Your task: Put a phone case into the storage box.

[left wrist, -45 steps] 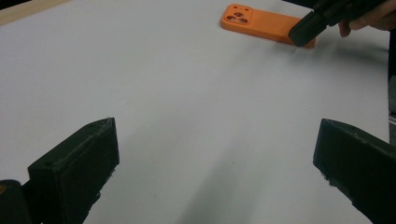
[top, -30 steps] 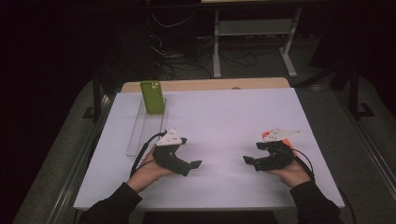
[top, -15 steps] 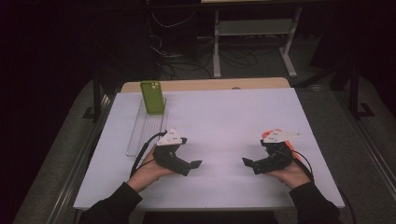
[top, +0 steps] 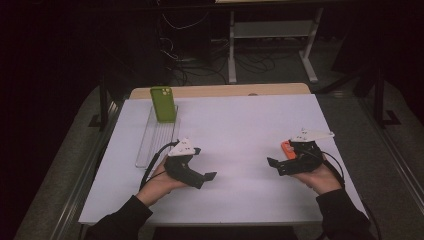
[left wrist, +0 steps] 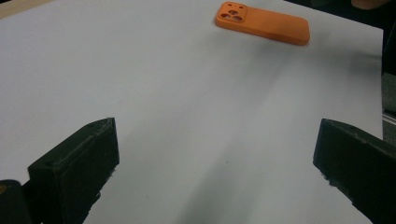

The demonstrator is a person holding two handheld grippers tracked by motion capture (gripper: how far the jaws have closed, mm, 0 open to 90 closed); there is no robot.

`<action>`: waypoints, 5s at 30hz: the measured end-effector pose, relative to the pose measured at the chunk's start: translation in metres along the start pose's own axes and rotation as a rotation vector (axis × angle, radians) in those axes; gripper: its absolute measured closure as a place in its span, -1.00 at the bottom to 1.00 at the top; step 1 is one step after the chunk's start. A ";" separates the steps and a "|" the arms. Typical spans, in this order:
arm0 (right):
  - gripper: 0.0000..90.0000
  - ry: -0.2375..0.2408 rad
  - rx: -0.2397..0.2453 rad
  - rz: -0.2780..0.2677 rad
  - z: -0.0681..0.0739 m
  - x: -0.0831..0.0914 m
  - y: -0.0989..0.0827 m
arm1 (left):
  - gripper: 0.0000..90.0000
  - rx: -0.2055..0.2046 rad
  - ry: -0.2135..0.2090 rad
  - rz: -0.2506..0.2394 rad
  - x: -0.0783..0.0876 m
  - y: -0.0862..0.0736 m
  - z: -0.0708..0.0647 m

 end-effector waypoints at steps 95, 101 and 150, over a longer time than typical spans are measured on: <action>-0.86 -0.241 -0.153 0.394 -0.077 -0.022 -0.078 | -1.00 -0.002 -0.017 0.010 -0.005 -0.003 -0.004; -0.73 -0.264 -0.147 0.417 -0.077 -0.021 -0.081 | -1.00 -0.002 -0.017 0.012 -0.005 -0.003 -0.004; -0.67 0.055 0.074 0.354 -0.029 -0.023 -0.014 | -1.00 -0.092 -0.083 0.027 0.024 0.029 0.017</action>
Point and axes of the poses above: each handheld gripper's, and its own axes: x roughly backward along the jaws, y roughly out of its top, z roughly to its left, the point moved 9 cm from there along -x, roughly forward along the jaws, and after that the axes turned 5 degrees about -y, right-handed, at the moved point
